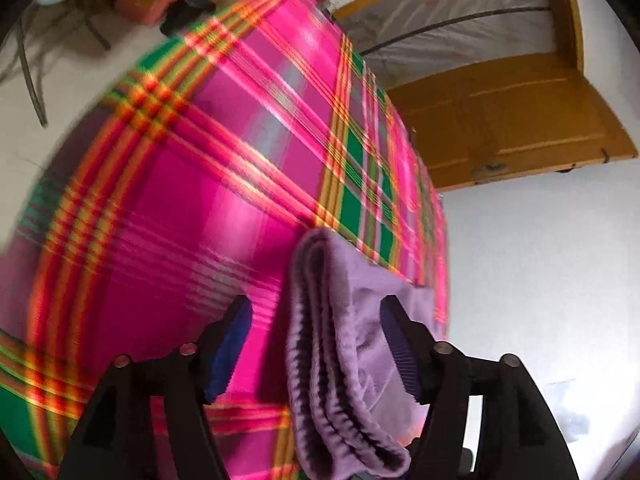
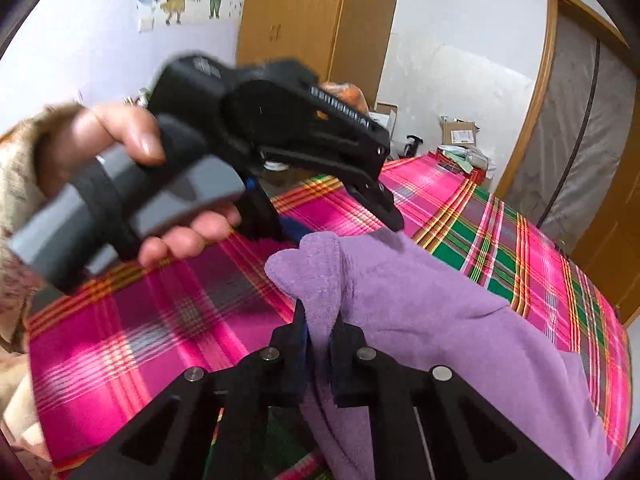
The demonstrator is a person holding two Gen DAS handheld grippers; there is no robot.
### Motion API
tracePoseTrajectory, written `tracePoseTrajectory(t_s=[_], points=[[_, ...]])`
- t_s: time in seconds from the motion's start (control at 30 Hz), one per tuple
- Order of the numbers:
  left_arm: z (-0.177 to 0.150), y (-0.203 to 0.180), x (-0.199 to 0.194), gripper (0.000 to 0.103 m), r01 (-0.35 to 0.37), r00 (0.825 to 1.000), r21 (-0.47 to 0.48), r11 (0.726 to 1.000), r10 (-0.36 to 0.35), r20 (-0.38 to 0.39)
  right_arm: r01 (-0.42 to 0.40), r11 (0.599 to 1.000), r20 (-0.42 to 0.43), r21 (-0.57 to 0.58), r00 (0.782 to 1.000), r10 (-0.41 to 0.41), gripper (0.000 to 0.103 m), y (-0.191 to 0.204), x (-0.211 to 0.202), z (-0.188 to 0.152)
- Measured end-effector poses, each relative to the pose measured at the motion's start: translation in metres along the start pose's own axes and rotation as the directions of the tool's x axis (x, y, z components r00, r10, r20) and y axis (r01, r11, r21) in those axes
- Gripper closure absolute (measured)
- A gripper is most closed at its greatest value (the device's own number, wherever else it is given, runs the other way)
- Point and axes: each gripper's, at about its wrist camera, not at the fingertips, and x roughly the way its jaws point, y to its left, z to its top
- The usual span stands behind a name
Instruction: Fold clothes
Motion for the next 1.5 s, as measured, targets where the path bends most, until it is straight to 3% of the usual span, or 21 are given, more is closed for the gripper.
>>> tracePoseTrajectory(t_s=[0.23, 0.4, 0.47, 0.53, 0.6, 0.83, 1.17, 1.5], points=[[-0.008, 0.001, 0.019, 0.033, 0.105, 0.991, -0.098, 0.990, -0.112, -0.067, -0.024, 0.999, 0.020, 0.025, 1.000, 0.023, 0.095, -0.004, -0.003, 0.003], [-0.012, -0.014, 0.042, 0.034, 0.132, 0.981, -0.066, 0.989, -0.140, -0.133, -0.050, 0.998, 0.042, 0.046, 0.998, 0.048, 0.095, -0.015, 0.002, 0.008], [-0.011, -0.014, 0.050, 0.042, 0.157, 0.975, -0.081, 0.984, -0.168, -0.146, -0.045, 0.998, 0.036, 0.043, 0.998, 0.043, 0.095, -0.014, 0.004, 0.008], [-0.007, -0.011, 0.060, 0.073, 0.170, 0.972, -0.102, 0.980, -0.183, -0.146, -0.037, 0.999, 0.025, 0.037, 0.999, 0.036, 0.095, -0.013, 0.007, 0.009], [-0.004, -0.009, 0.062, 0.085, 0.169, 0.974, -0.092, 0.981, -0.180, -0.135, -0.030, 0.999, 0.016, 0.035, 0.999, 0.030, 0.095, -0.011, 0.011, 0.012], [0.006, -0.008, 0.037, 0.086, 0.227, 0.972, -0.008, 0.974, -0.228, -0.062, -0.016, 1.000, 0.010, -0.011, 1.000, 0.016, 0.096, 0.014, 0.029, 0.035], [0.017, 0.027, 0.006, 0.086, 0.200, 0.979, -0.001, 0.980, -0.200, -0.033, -0.061, 0.996, -0.024, -0.058, 0.998, 0.060, 0.096, 0.059, 0.046, 0.043], [0.020, 0.066, -0.053, 0.086, 0.160, 0.984, -0.035, 0.986, -0.157, 0.082, -0.159, 0.983, -0.020, -0.092, 0.987, 0.158, 0.096, 0.105, 0.064, 0.061]])
